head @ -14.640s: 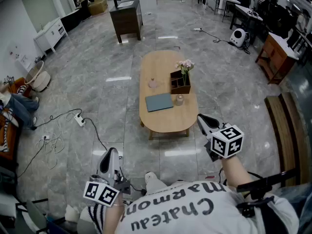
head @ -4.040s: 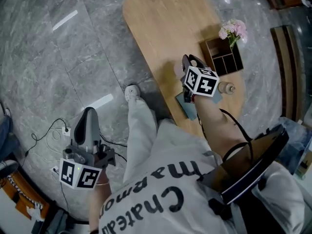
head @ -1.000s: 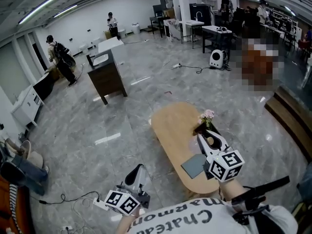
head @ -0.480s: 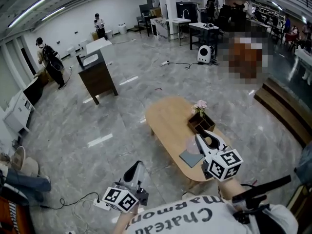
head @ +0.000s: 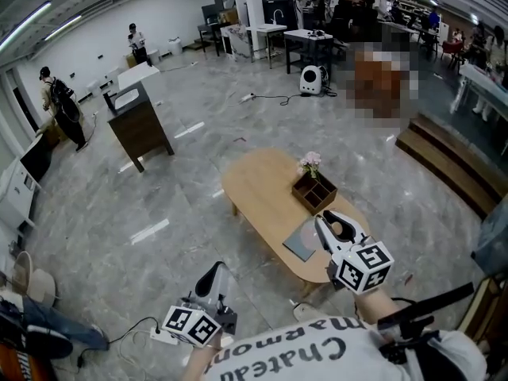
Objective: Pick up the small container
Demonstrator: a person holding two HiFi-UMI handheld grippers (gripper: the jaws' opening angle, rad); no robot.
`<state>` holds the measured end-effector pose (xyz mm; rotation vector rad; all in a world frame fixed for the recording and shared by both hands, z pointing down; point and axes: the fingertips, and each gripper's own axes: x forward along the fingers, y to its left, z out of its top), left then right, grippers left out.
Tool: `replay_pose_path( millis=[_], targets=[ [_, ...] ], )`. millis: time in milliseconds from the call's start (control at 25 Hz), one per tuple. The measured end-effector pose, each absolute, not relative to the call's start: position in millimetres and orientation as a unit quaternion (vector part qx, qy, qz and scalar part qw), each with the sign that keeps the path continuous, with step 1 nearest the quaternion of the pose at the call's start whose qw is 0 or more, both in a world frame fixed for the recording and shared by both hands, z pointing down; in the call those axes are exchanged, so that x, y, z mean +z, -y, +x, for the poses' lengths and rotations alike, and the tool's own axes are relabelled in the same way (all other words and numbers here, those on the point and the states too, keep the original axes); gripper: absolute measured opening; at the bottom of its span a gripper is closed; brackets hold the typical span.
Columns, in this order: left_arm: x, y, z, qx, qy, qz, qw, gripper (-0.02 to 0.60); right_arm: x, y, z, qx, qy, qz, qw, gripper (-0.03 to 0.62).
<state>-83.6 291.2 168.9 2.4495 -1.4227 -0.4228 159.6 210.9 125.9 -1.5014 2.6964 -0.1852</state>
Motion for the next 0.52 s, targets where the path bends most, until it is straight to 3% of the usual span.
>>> replay_pose_path(
  millis=[520],
  targets=[
    [169.0,-283.5,-84.0,-0.144,0.472,0.86,0.132,0.014,129.0,-216.5,166.4,-0.06,-0.856,-0.513,0.025,0.087]
  ],
)
